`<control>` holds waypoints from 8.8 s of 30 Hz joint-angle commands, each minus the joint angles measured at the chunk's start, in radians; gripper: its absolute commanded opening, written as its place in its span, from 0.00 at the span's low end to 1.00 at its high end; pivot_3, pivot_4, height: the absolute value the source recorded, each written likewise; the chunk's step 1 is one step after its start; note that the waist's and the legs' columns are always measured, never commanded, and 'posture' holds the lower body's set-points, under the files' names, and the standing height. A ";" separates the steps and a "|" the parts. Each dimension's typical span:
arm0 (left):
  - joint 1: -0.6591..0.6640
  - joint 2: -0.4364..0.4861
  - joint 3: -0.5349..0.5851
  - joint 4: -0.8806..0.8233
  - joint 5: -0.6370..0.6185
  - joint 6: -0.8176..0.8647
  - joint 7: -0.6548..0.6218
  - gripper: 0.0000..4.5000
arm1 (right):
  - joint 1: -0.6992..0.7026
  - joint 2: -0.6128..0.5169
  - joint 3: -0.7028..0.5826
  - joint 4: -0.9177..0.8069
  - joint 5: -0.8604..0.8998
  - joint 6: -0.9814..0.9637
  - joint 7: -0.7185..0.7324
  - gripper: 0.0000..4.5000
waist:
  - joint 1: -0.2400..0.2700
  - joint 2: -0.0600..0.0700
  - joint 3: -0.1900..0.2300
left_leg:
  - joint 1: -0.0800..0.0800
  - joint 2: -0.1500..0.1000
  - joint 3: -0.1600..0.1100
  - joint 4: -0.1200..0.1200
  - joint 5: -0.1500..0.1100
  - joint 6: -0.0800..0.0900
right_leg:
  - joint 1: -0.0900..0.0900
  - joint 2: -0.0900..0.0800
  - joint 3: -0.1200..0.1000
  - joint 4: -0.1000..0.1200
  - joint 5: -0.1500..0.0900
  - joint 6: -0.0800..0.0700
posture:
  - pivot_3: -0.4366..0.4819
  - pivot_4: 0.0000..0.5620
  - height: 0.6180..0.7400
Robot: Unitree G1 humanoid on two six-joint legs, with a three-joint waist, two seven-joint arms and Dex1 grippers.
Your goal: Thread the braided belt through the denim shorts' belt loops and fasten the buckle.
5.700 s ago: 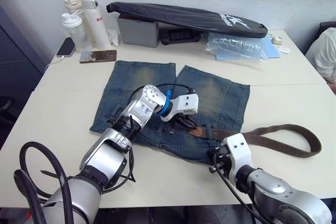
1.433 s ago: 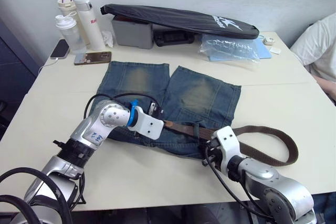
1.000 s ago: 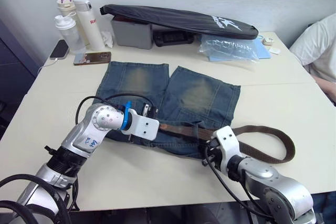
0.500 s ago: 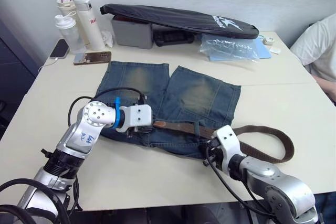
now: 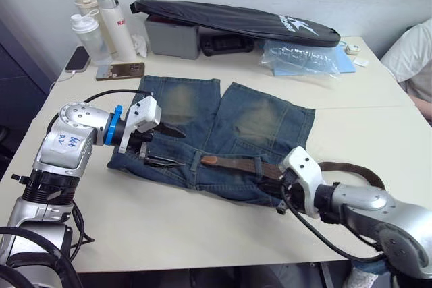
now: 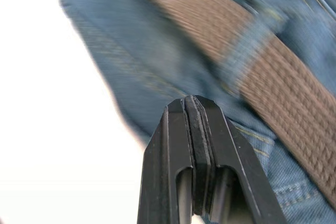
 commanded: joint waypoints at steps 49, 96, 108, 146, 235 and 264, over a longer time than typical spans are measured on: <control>-0.018 -0.185 -0.126 -0.135 -0.083 0.159 0.112 1.00 | 0.451 -0.498 -0.086 0.726 -0.771 -1.362 0.310 0.01 | 0.029 0.000 0.008 | 0.003 -0.001 0.002 0.012 0.000 0.000 | 0.008 0.002 -0.001 -0.001 -0.001 -0.001 | 0.48 0.27 1.00; -0.079 -0.313 -0.122 -0.068 -0.041 0.041 0.270 1.00 | 0.378 0.264 -0.314 0.409 1.164 -0.714 -0.780 0.99 | 0.000 0.010 0.012 | 0.003 0.001 0.000 0.017 -0.007 0.004 | 0.016 0.002 -0.001 -0.006 0.002 0.006 | 0.48 0.27 1.00; -0.072 -0.302 -0.118 -0.030 -0.016 0.014 0.273 1.00 | 0.309 0.313 -0.310 0.497 1.066 -0.716 -0.705 0.99 | 0.000 0.012 0.011 | 0.003 0.001 0.000 0.016 -0.006 0.003 | 0.016 0.002 -0.001 -0.005 0.002 0.006 | 0.48 0.27 1.00; -0.059 -0.266 -0.136 -0.069 -0.011 0.039 0.263 1.00 | 0.312 0.410 -0.290 0.569 0.852 -0.633 -0.398 0.00 | 0.000 0.015 0.010 | 0.004 0.001 0.000 0.011 -0.006 0.002 | 0.016 0.002 -0.001 -0.006 0.002 0.006 | 0.48 0.27 1.00; -0.054 -0.258 -0.159 -0.107 0.009 0.060 0.234 1.00 | 0.305 0.370 -0.497 0.828 0.557 -0.589 -0.021 0.00 | 0.028 0.001 0.002 | 0.002 -0.006 -0.001 0.001 -0.003 0.004 | 0.018 -0.019 -0.026 -0.016 0.002 0.002 | 0.48 0.27 1.00; -0.042 -0.268 -0.166 -0.120 0.015 0.066 0.249 1.00 | 0.312 0.494 -0.342 0.751 0.451 -0.592 0.036 0.00 | 0.000 -0.003 0.001 | 0.003 0.001 0.001 -0.003 0.000 0.000 | 0.019 -0.014 -0.028 -0.015 0.002 0.001 | 0.48 0.27 1.00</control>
